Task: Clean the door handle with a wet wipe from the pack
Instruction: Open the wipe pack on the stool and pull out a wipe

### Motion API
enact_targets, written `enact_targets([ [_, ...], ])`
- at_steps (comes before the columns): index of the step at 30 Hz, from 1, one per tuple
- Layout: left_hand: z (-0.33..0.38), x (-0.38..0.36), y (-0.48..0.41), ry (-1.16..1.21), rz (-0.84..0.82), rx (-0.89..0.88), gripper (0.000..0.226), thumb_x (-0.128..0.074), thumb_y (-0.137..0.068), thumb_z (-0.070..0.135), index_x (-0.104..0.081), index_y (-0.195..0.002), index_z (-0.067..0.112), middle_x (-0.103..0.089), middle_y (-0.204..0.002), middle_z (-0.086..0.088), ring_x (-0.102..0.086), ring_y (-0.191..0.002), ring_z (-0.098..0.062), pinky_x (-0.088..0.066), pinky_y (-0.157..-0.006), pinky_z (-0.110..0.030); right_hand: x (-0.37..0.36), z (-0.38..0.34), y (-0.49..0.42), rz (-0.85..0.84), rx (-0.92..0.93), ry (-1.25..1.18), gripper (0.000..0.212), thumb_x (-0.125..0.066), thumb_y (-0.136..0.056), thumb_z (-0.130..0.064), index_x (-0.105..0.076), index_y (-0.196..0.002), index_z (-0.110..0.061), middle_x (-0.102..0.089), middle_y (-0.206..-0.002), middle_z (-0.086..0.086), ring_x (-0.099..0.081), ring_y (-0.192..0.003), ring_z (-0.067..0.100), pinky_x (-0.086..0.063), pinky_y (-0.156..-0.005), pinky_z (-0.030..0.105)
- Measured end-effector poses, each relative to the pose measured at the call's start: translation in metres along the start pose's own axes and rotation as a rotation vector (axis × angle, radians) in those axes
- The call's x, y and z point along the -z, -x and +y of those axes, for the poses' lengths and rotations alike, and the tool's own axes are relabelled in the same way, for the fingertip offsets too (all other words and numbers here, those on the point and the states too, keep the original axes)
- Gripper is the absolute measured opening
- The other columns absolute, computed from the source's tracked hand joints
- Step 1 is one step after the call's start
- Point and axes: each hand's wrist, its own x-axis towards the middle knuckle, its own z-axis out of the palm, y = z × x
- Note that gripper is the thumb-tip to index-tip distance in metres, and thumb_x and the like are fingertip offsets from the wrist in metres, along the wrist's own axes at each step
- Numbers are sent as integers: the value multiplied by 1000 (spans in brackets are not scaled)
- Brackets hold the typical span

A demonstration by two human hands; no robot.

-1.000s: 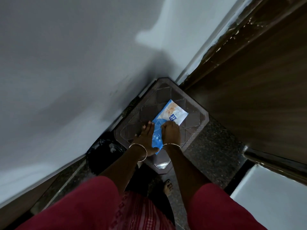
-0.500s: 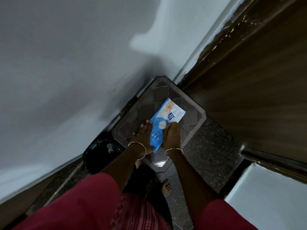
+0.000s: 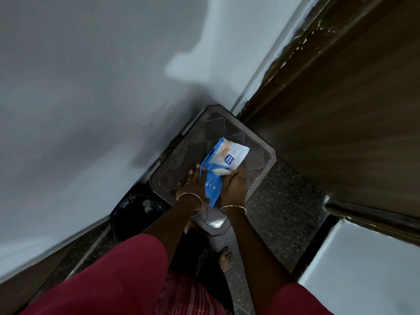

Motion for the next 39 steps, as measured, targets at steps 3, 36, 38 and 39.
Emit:
enact_targets([
  [3, 3, 1, 3, -8, 4, 9, 111, -67, -88, 37, 22, -153, 24, 27, -163, -1, 11, -153, -27, -16, -118, -62, 3, -5, 5, 16, 38, -9, 19, -53, -98, -7, -51, -105, 11, -61, -92, 19, -54, -79, 19, -30, -64, 8],
  [36, 2, 33, -29, -153, 345, -109, 76, -61, -91, 47, -14, -149, 56, 15, -166, -9, 17, -150, -41, -4, -118, -62, 13, 2, -16, -57, 258, 25, 8, -57, -96, -6, -60, -96, 1, -70, -99, 17, -67, -92, 24, -48, -75, 20],
  [38, 2, 31, -28, -171, 368, -108, 78, -62, -90, 47, -12, -149, 56, 15, -166, -9, 17, -150, -40, -2, -118, -62, 11, 2, -15, -69, 251, -11, 10, -51, -99, -7, -55, -95, 0, -67, -96, 18, -62, -86, 19, -40, -70, 6],
  [39, 2, 30, -28, -170, 376, -109, 79, -62, -89, 47, -12, -149, 56, 15, -166, -9, 17, -150, -40, -1, -118, -61, 11, 1, -15, -71, 249, -24, 8, -49, -99, -5, -53, -94, 1, -66, -94, 18, -61, -84, 18, -37, -67, 3],
])
